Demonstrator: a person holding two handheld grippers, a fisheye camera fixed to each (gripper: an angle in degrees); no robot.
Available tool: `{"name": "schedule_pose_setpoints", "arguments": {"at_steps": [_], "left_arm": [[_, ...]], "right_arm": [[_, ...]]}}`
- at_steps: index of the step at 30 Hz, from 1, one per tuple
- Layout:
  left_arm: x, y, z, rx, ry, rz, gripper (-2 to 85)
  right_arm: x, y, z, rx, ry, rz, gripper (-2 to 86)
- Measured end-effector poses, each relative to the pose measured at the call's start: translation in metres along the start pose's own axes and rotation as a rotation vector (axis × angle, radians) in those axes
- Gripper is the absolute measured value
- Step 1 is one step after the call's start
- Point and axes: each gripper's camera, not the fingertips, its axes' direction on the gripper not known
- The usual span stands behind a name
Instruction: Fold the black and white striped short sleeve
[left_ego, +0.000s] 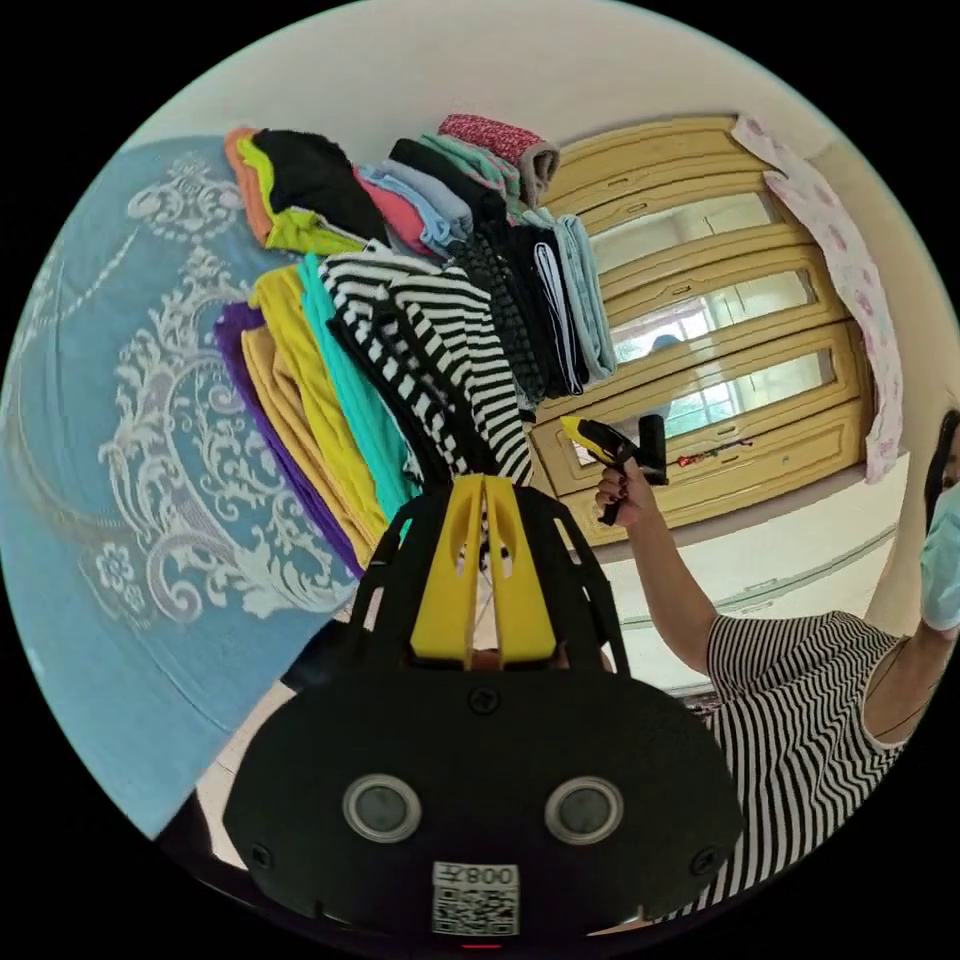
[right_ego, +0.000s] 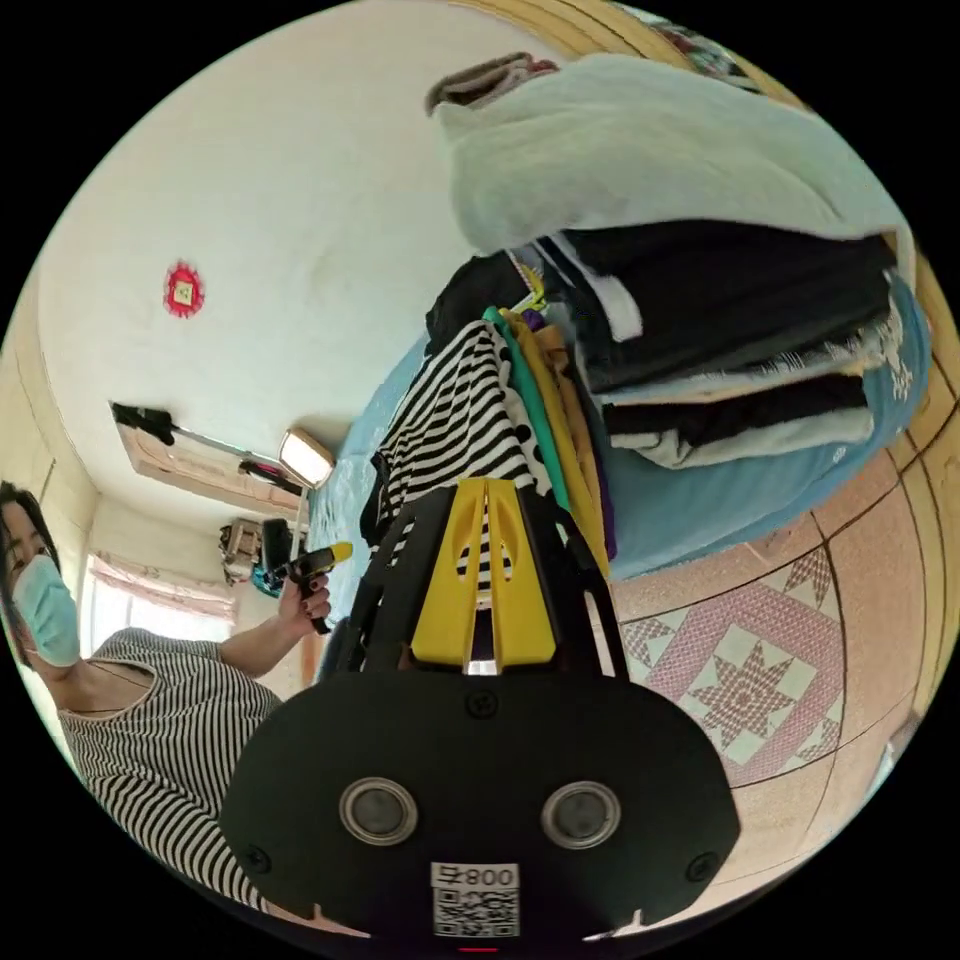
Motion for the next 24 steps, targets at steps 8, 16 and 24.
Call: {"name": "schedule_pose_setpoints", "arguments": {"at_steps": [8,16,24], "left_arm": [[0.012,-0.084,0.065,-0.155,-0.361,0.238,0.1],[-0.022,-0.074,0.055,-0.142,-0.386,0.235,0.0],[0.004,-0.078,0.055,-0.094,-0.342,0.39,-0.1]], "right_arm": [[-0.085,-0.034,0.092,-0.147,0.482,-0.197,0.0],[-0.111,-0.017,0.122,-0.141,0.581,-0.259,0.0],[-0.163,-0.01,0.111,-0.029,0.652,-0.303,0.0]]}}
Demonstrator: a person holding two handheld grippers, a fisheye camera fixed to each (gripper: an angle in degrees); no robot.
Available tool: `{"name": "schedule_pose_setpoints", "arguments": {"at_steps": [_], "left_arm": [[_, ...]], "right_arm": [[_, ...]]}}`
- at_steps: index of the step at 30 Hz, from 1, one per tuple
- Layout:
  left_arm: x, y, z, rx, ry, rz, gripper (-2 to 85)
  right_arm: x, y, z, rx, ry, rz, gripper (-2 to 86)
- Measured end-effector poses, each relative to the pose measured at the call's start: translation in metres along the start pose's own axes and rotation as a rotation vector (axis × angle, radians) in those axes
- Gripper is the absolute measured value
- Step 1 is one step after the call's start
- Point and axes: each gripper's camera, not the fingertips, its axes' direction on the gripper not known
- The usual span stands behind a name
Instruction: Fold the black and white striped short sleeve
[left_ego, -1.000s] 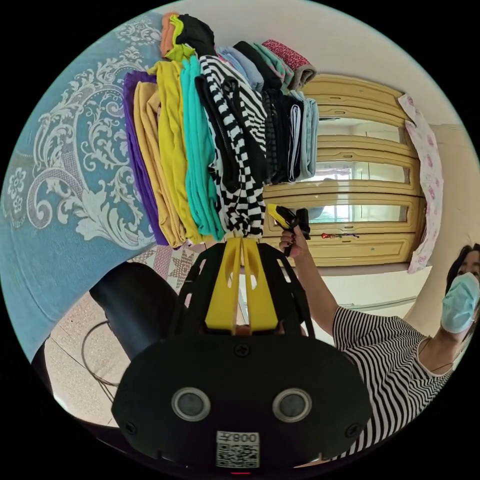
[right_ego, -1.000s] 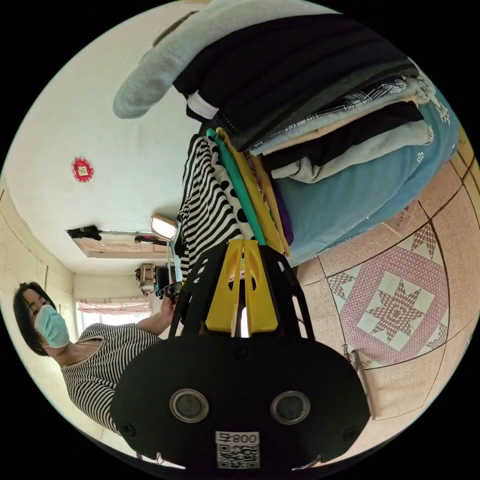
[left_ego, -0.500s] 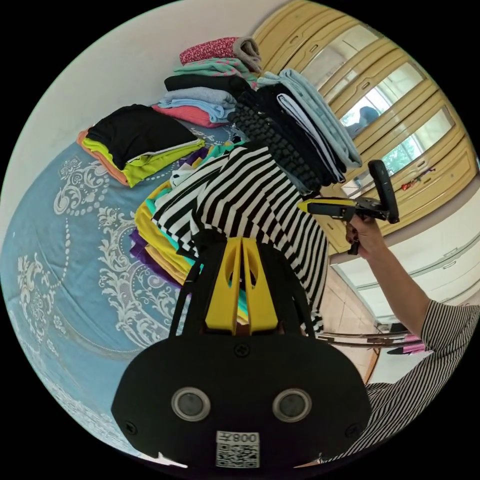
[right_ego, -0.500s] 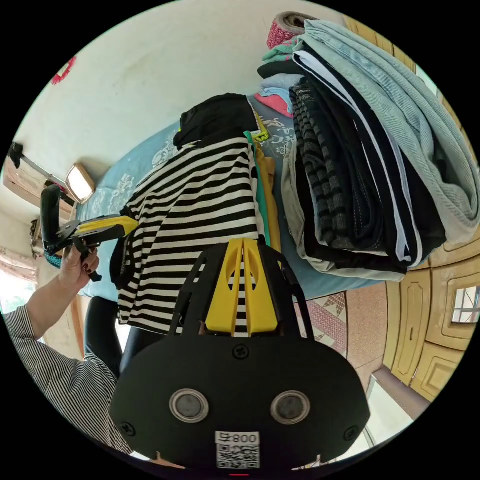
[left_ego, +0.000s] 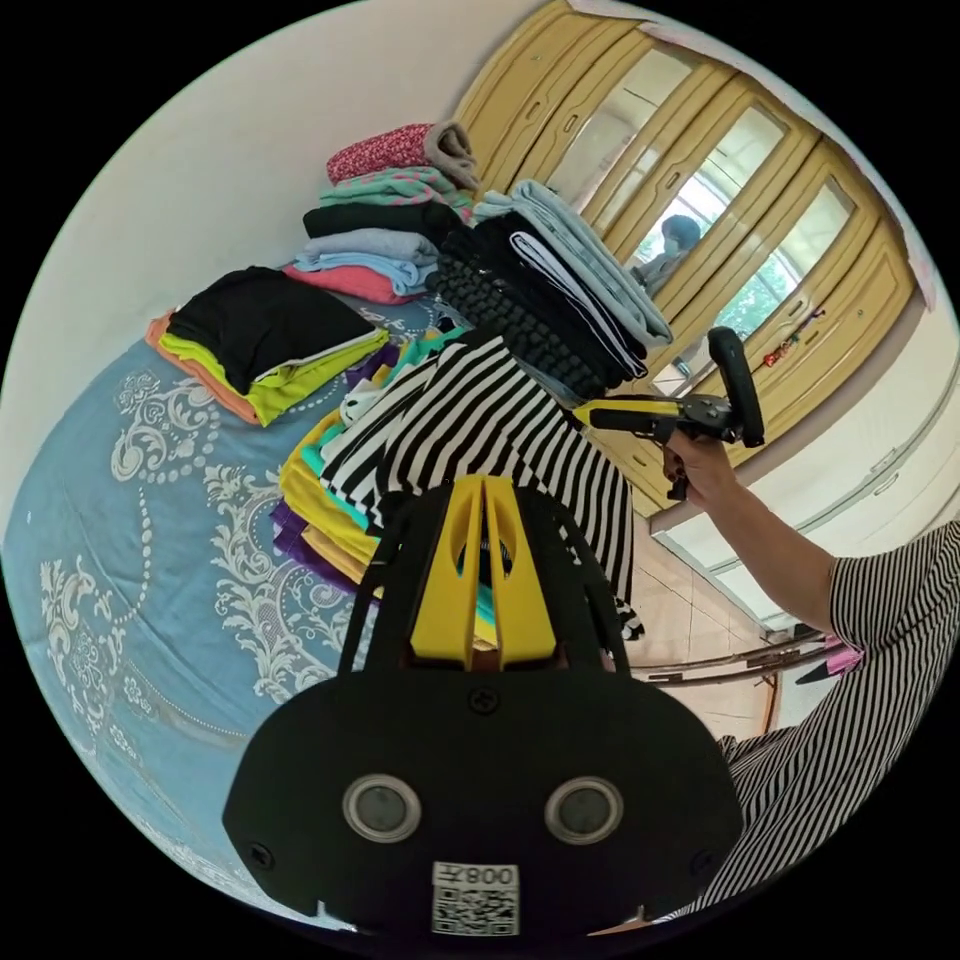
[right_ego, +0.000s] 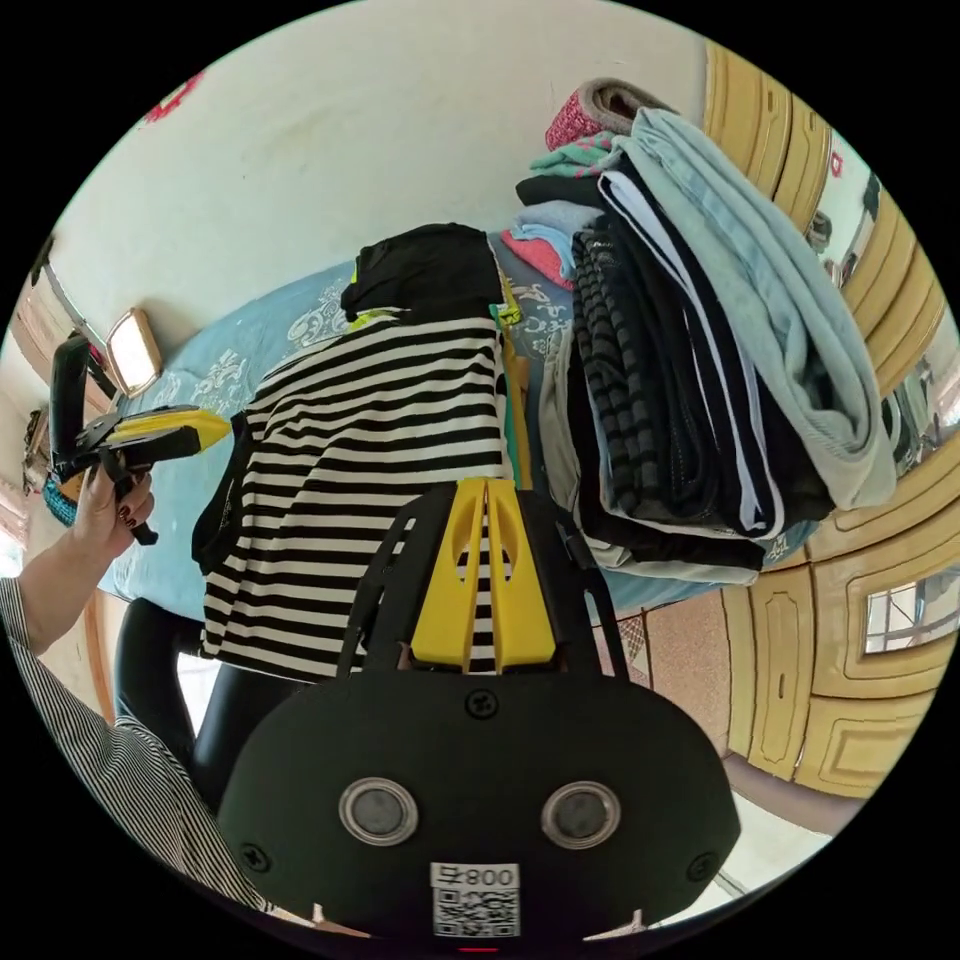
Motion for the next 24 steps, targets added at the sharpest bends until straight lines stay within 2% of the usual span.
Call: {"name": "schedule_pose_setpoints", "arguments": {"at_steps": [4,9,14,17,20,24], "left_arm": [[-0.012,0.001,0.03,-0.149,-0.077,0.018,-0.1],[-0.037,0.015,0.013,-0.095,-0.02,-0.043,0.0],[-0.049,0.006,-0.012,0.019,-0.022,-0.044,0.0],[-0.066,-0.001,-0.004,-0.033,-0.095,-0.072,0.1],[-0.082,0.003,0.005,-0.088,-0.114,-0.094,0.1],[-0.094,0.015,-0.022,0.0,-0.044,-0.159,0.1]], "right_arm": [[-0.021,-0.015,0.016,-0.075,0.003,-0.035,0.0],[-0.026,-0.022,0.024,-0.095,-0.058,0.024,0.0],[-0.066,-0.046,-0.015,0.052,-0.014,-0.042,0.0],[-0.087,-0.08,-0.015,0.088,-0.002,-0.069,0.0],[-0.1,-0.117,0.013,0.003,0.011,-0.064,0.0],[-0.107,-0.142,0.041,-0.104,-0.009,-0.022,0.0]]}}
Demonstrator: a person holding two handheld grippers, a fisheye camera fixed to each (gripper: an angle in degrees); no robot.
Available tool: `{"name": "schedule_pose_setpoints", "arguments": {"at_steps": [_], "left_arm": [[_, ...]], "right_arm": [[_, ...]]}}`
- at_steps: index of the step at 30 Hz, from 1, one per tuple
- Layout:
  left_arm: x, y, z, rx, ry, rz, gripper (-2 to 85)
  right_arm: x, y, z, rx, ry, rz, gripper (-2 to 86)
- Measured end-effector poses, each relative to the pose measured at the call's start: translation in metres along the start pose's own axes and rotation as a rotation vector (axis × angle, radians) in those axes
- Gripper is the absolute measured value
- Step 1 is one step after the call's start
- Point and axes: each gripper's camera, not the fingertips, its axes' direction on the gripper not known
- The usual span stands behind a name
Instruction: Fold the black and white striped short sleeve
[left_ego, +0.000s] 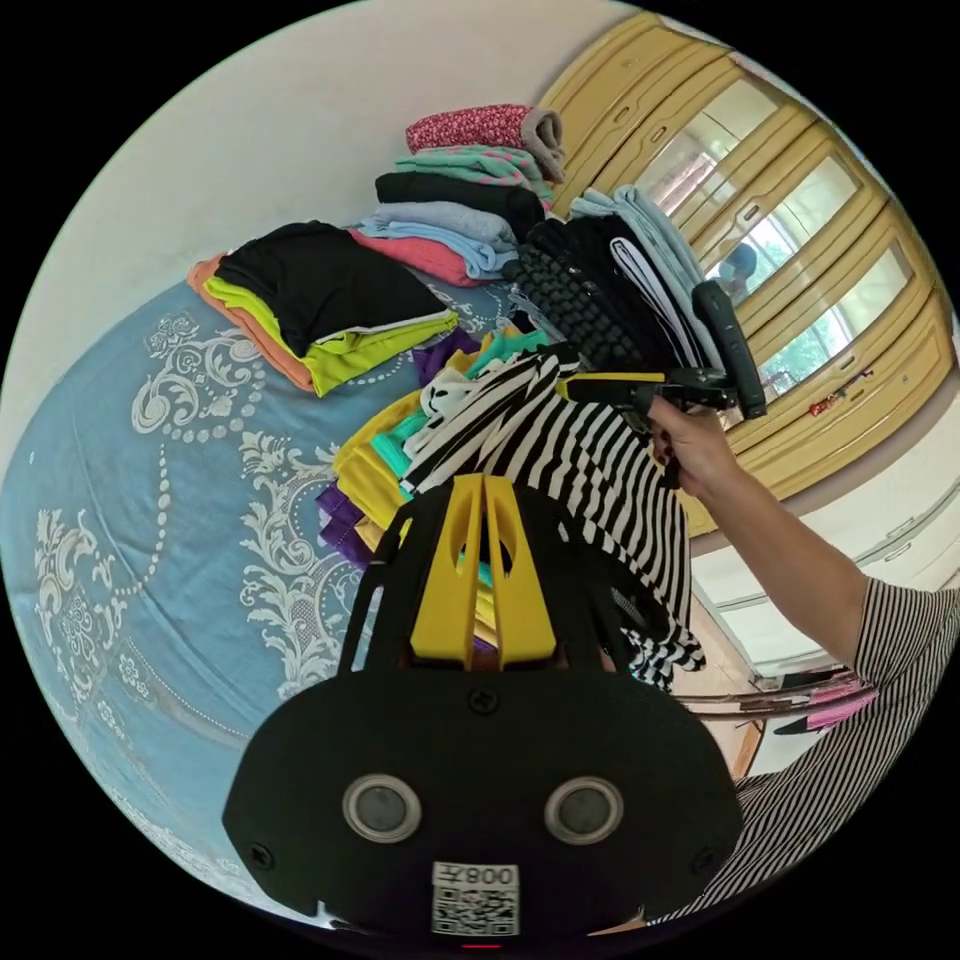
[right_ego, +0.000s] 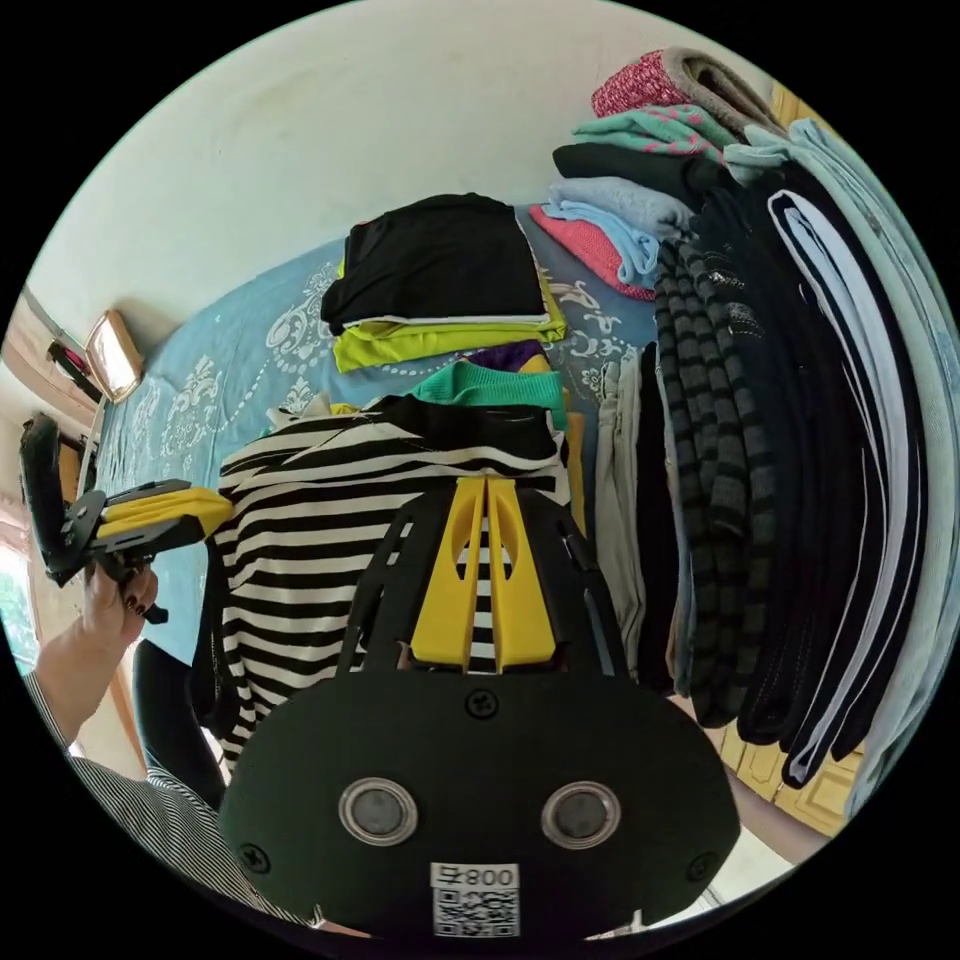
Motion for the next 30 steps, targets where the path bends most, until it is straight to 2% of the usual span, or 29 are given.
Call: {"name": "schedule_pose_setpoints", "arguments": {"at_steps": [4,7,9,14,19,23,26,30], "left_arm": [[-0.002,0.019,-0.027,0.078,0.072,0.015,0.1],[-0.007,0.032,-0.024,0.053,0.067,0.014,0.1],[-0.017,0.036,-0.016,-0.017,0.069,-0.014,0.1],[-0.012,0.051,-0.054,0.098,0.122,0.01,0.0],[-0.015,0.061,-0.041,-0.05,0.085,0.016,0.1],[-0.025,0.081,-0.075,0.049,0.088,0.002,0.1],[-0.04,0.099,-0.084,-0.006,-0.017,0.008,0.2],[-0.062,0.13,-0.063,-0.219,-0.21,0.033,0.3]], "right_arm": [[-0.015,0.005,-0.029,0.077,-0.025,0.001,0.0],[-0.033,0.025,-0.048,0.143,-0.07,-0.016,0.0],[-0.044,0.035,-0.05,0.132,-0.039,-0.011,0.0],[-0.069,0.072,-0.073,0.162,-0.076,-0.012,0.0],[-0.081,0.08,-0.04,0.052,-0.1,0.056,0.0],[-0.097,0.065,-0.069,0.121,-0.119,0.067,0.1],[-0.115,0.049,-0.095,0.216,-0.112,0.041,0.4],[-0.147,0.003,-0.115,0.321,-0.159,-0.049,1.4]]}}
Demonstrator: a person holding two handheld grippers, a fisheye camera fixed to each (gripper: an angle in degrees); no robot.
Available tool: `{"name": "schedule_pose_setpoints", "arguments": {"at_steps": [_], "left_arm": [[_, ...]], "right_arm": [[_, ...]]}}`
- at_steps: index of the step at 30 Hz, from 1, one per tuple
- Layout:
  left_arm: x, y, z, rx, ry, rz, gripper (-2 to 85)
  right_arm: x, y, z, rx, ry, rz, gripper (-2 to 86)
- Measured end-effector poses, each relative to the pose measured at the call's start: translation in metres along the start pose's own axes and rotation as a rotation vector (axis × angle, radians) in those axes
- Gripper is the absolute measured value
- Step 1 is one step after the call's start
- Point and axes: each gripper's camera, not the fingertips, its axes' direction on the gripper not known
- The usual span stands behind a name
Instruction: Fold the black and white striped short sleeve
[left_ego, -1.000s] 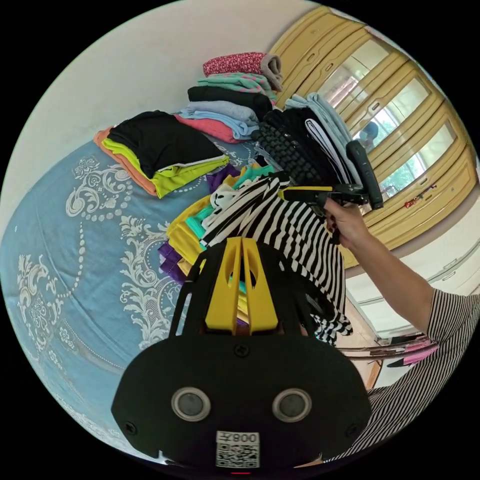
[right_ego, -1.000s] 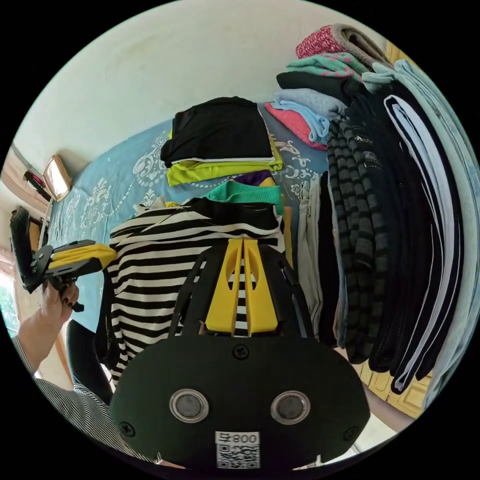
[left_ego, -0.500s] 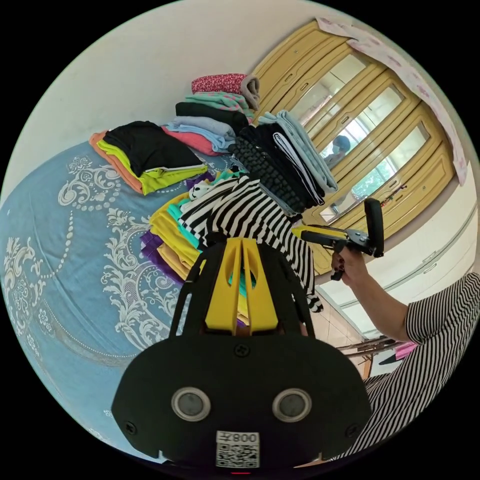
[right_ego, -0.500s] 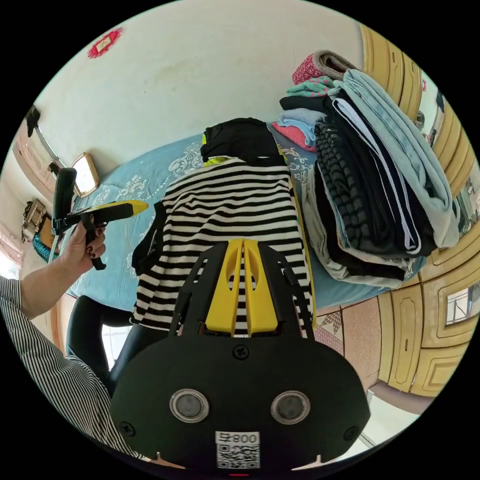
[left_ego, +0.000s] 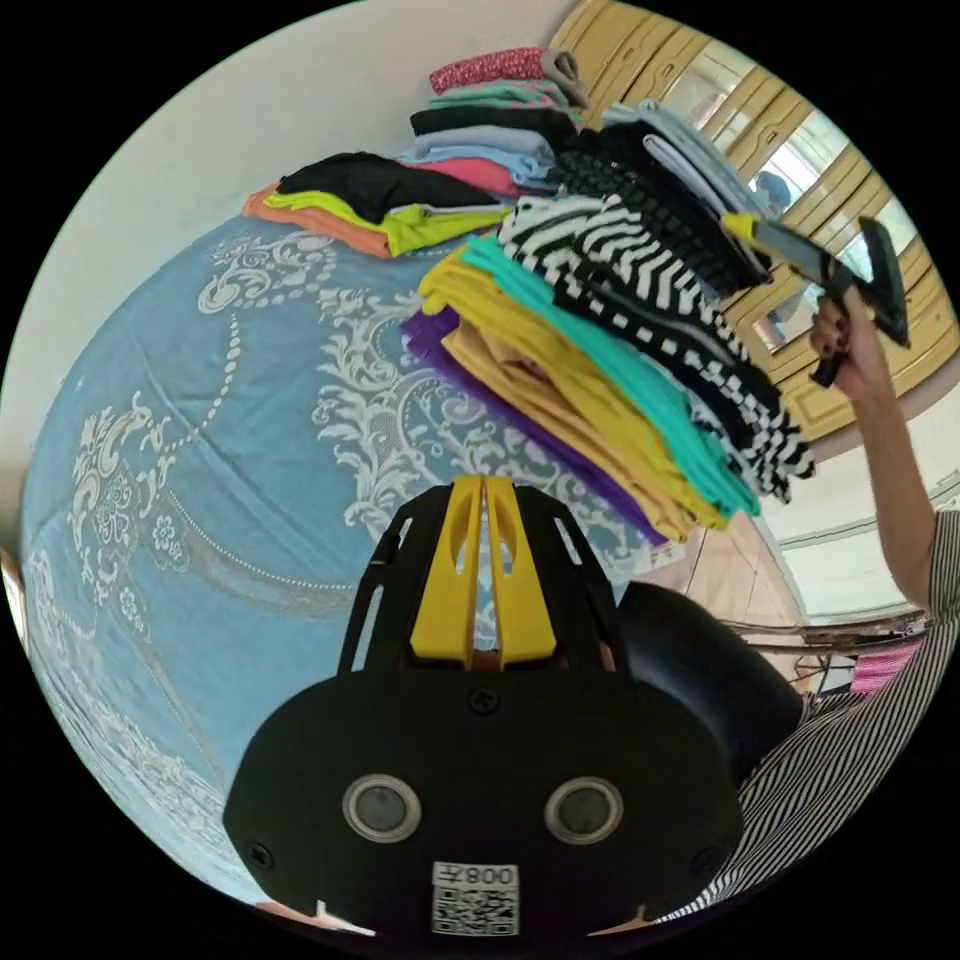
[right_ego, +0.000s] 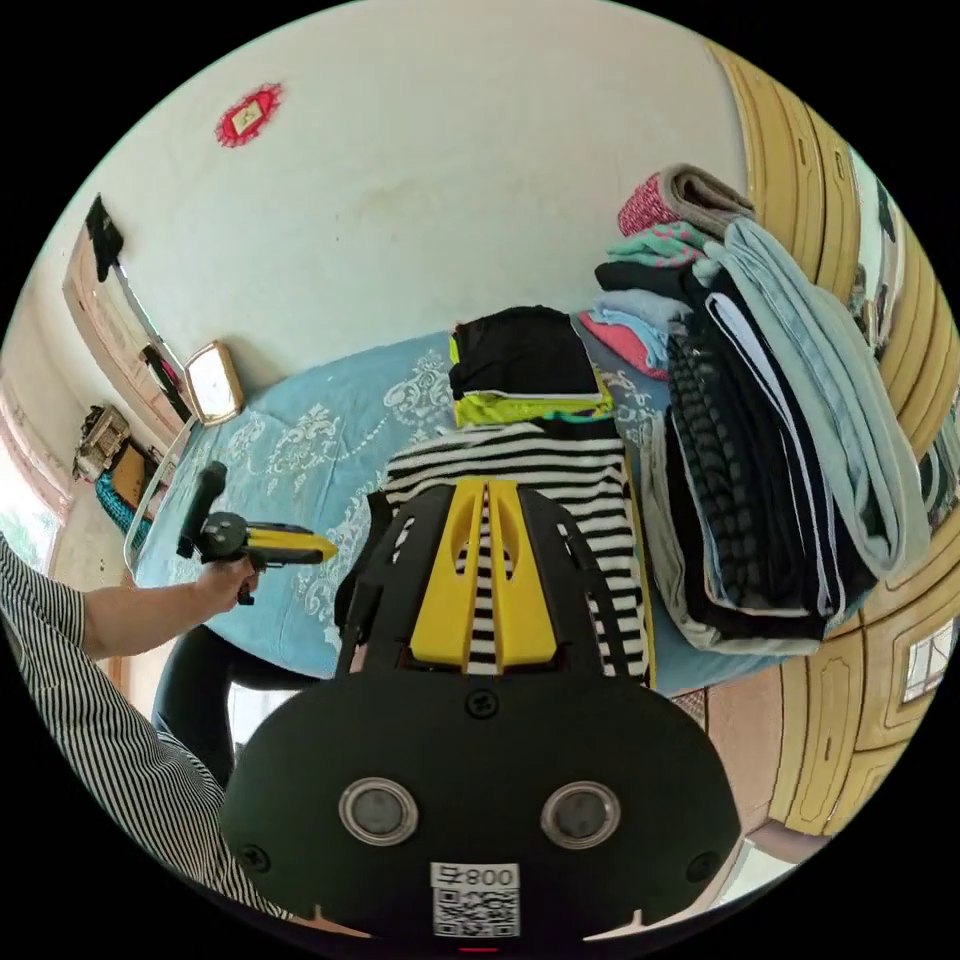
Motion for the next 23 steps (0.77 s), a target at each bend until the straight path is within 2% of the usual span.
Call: {"name": "schedule_pose_setpoints", "arguments": {"at_steps": [2,3,6,11,17,23], "left_arm": [[-0.002,0.012,0.018,-0.1,-0.026,0.004,0.3],[0.0,0.021,0.012,-0.022,-0.041,0.017,0.3],[0.001,0.033,0.005,0.007,-0.062,0.013,0.3],[-0.009,0.054,-0.011,0.076,-0.029,-0.027,0.4],[-0.021,0.076,-0.033,0.129,0.013,-0.052,0.2],[-0.03,0.094,-0.06,0.146,0.028,-0.054,0.2]], "right_arm": [[-0.025,-0.045,0.015,0.026,-0.04,-0.077,2.7],[-0.031,-0.058,0.02,0.031,-0.044,-0.095,3.1],[-0.063,-0.118,0.05,0.061,-0.02,-0.167,4.7],[-0.101,-0.221,0.142,-0.037,-0.008,-0.19,7.2],[-0.138,-0.296,0.245,-0.133,0.05,-0.177,7.4],[-0.172,-0.345,0.308,-0.149,0.139,-0.195,7.2]]}}
